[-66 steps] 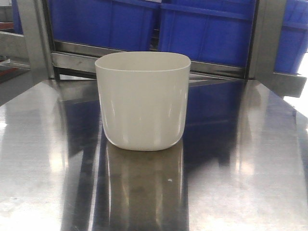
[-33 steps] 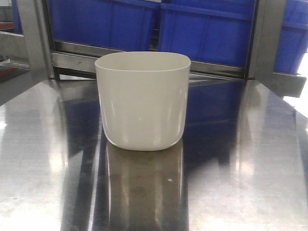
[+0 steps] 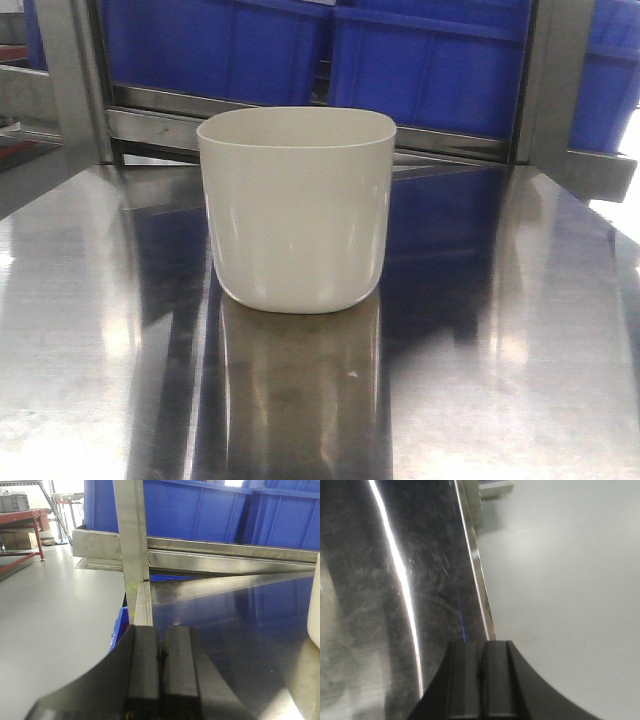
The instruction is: Move white bin to right shelf second layer
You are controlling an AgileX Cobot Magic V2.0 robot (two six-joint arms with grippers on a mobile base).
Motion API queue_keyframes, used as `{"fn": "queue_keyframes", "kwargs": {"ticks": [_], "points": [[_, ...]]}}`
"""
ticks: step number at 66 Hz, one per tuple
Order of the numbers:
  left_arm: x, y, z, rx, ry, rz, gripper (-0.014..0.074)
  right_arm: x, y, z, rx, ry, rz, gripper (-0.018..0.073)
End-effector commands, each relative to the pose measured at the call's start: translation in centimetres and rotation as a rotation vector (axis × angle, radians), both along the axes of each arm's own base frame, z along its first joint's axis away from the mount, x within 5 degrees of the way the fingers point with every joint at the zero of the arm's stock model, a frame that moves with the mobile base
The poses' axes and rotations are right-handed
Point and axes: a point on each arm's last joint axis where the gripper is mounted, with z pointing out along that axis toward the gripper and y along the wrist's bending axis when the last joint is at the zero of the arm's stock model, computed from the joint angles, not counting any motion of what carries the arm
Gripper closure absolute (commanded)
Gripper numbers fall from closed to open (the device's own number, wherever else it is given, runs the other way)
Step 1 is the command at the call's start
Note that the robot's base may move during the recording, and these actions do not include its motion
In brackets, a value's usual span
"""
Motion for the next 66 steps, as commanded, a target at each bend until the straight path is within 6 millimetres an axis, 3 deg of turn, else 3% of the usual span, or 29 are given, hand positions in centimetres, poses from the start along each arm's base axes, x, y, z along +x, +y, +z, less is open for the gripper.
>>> {"fn": "queue_keyframes", "kwargs": {"ticks": [1, 15, 25, 31, 44, 66], "points": [[0.0, 0.0, -0.4, -0.017, -0.059, 0.001, 0.0512, 1.3, 1.0, 1.7, -0.010, -0.009, 0.008, 0.0501], [0.0, 0.0, -0.4, -0.017, -0.059, 0.001, 0.0512, 4.5, 5.5, 2.1, -0.018, 0.070, 0.142, 0.0471], [0.0, 0.0, -0.4, -0.017, -0.059, 0.001, 0.0512, 7.0, 8.5, 2.6, 0.002, 0.085, 0.164, 0.0272], [0.0, 0.0, -0.4, -0.017, -0.059, 0.001, 0.0512, 8.1, 10.1, 3.5, 0.023, 0.067, 0.171, 0.0203], [0.0, 0.0, -0.4, -0.017, -0.059, 0.001, 0.0512, 9.9, 13.1, 5.7, 0.053, 0.018, 0.215, 0.0196], [0.0, 0.0, -0.4, -0.017, -0.059, 0.001, 0.0512, 12.7, 18.1, 5.9, 0.108, 0.018, 0.288, 0.0196]]}}
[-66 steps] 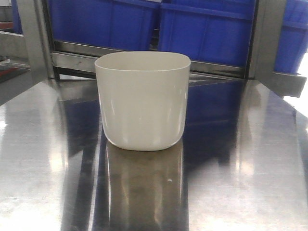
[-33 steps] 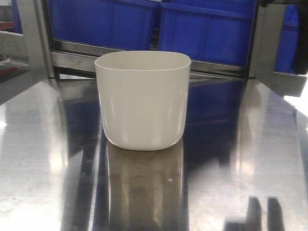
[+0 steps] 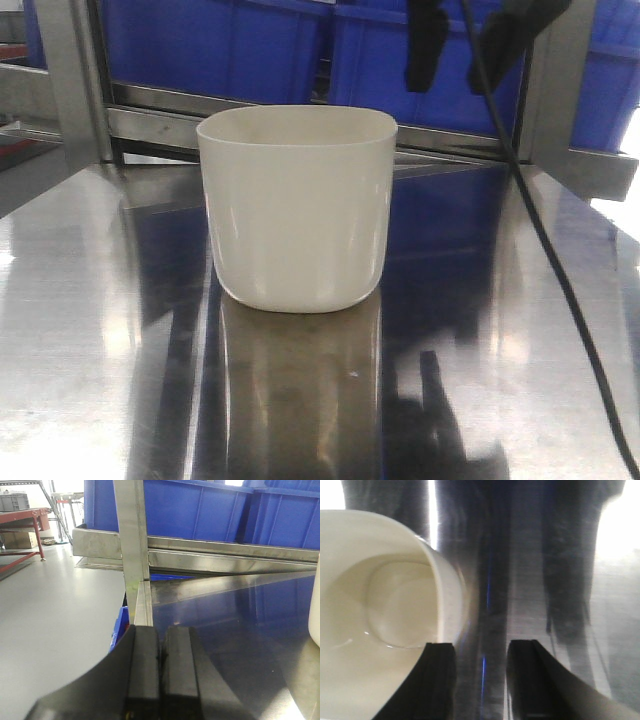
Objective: Move white bin to right shelf second layer
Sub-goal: 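Lower the right gripper onto the rim of the white bin, then close the right gripper on the bin rim and lift it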
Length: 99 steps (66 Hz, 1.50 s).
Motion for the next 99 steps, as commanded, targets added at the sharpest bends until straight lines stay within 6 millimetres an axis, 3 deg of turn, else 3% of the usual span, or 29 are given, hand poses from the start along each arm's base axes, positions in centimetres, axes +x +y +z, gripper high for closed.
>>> {"fn": "queue_keyframes", "kwargs": {"ticks": [1, 39, 55, 72, 89, 99], "points": [[0.0, 0.0, -0.4, -0.017, -0.059, 0.001, 0.0512, 0.0, 0.5, 2.3, 0.049, -0.081, 0.012, 0.0196], [0.0, 0.0, -0.4, -0.017, -0.059, 0.001, 0.0512, 2.4, 2.3, -1.8, 0.011, -0.010, 0.019, 0.0196], [0.0, 0.0, -0.4, -0.017, -0.059, 0.001, 0.0512, 2.8, 2.4, -2.6, -0.005, 0.004, 0.016, 0.0200], [0.0, 0.0, -0.4, -0.017, -0.059, 0.001, 0.0512, 3.2, 2.6, -3.4, -0.018, 0.014, 0.015, 0.0332], [0.0, 0.0, -0.4, -0.017, -0.059, 0.001, 0.0512, 3.3, 2.7, -3.3, -0.011, 0.002, 0.017, 0.0351], [0.0, 0.0, -0.4, -0.017, -0.059, 0.001, 0.0512, 3.3, 2.7, -3.3, -0.010, 0.002, 0.017, 0.0433]]}}
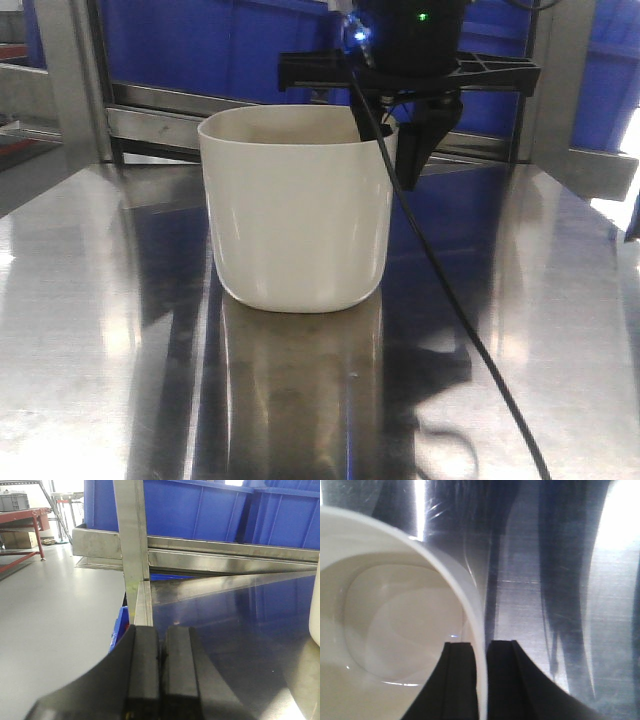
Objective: Move white bin to right shelf second layer
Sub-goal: 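Close the right gripper on the bin rim and lift it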
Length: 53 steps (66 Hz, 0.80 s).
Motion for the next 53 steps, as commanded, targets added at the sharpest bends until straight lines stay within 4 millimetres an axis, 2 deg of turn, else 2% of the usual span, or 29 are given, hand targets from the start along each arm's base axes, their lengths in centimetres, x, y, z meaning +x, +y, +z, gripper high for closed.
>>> {"fn": "queue_keyframes", "kwargs": {"ticks": [1, 7, 17, 30, 42, 53], "points": [[0.0, 0.0, -0.4, -0.017, -0.059, 0.001, 0.0512, -0.1, -0.4, 3.1, 0.052, -0.104, 0.003, 0.0449], [0.0, 0.0, -0.4, -0.017, -0.059, 0.001, 0.0512, -0.1, -0.5, 3.2, 0.052, -0.104, 0.003, 0.0515], [0.0, 0.0, -0.4, -0.017, -0.059, 0.001, 0.0512, -0.3, -1.2, 4.0, 0.031, -0.124, 0.017, 0.0510], [0.0, 0.0, -0.4, -0.017, -0.059, 0.001, 0.0512, -0.4, -3.5, 5.5, -0.016, -0.161, 0.089, 0.0510], [0.0, 0.0, -0.4, -0.017, -0.059, 0.001, 0.0512, -1.4, -6.5, 6.8, -0.053, -0.219, 0.155, 0.0510], [0.0, 0.0, -0.4, -0.017, -0.059, 0.001, 0.0512, -3.1, -10.6, 7.3, -0.037, -0.290, 0.111, 0.0510]]}}
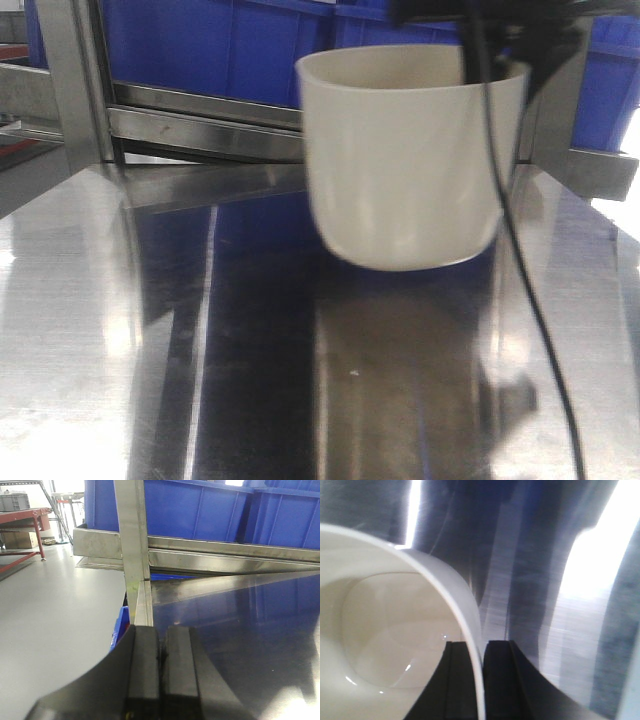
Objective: Move white bin to right shelf second layer
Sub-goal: 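Close the right gripper on the bin rim and lift it, then pull the lifted bin back toward the robot with the right gripper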
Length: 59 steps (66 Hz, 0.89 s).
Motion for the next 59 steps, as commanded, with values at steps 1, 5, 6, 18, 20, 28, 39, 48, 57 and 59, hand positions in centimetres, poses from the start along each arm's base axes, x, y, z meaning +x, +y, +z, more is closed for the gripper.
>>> {"fn": "queue_keyframes", "kwargs": {"ticks": [1, 5, 6, 18, 20, 28, 39, 48, 57, 59], "points": [[0.0, 0.0, -0.4, -0.017, -0.059, 0.001, 0.0512, -1.7, -2.7, 3.1, 0.049, -0.154, -0.016, 0.0510], [0.0, 0.0, -0.4, -0.017, -0.059, 0.001, 0.0512, -2.7, -4.1, 3.3, 0.068, -0.174, -0.040, 0.0510], [0.0, 0.0, -0.4, -0.017, -0.059, 0.001, 0.0512, -3.0, -4.6, 3.3, 0.070, -0.179, -0.050, 0.0510], [0.0, 0.0, -0.4, -0.017, -0.059, 0.001, 0.0512, -6.5, -9.1, 3.0, 0.059, -0.211, -0.116, 0.0510], [0.0, 0.0, -0.4, -0.017, -0.059, 0.001, 0.0512, -7.0, -9.6, 2.9, 0.057, -0.215, -0.123, 0.0510], [0.0, 0.0, -0.4, -0.017, -0.059, 0.001, 0.0512, -9.1, -11.2, 2.4, 0.064, -0.240, -0.133, 0.0510], [0.0, 0.0, -0.4, -0.017, -0.059, 0.001, 0.0512, -11.9, -12.7, 1.4, 0.068, -0.265, -0.170, 0.0510], [0.0, 0.0, -0.4, -0.017, -0.059, 0.001, 0.0512, -14.1, -13.8, 0.6, 0.067, -0.278, -0.232, 0.0510], [0.0, 0.0, -0.4, -0.017, -0.059, 0.001, 0.0512, -15.7, -14.4, 0.2, 0.064, -0.300, -0.265, 0.0510], [0.0, 0.0, -0.4, -0.017, -0.059, 0.001, 0.0512, -16.0, -14.3, 0.1, 0.065, -0.304, -0.265, 0.0510]]}}
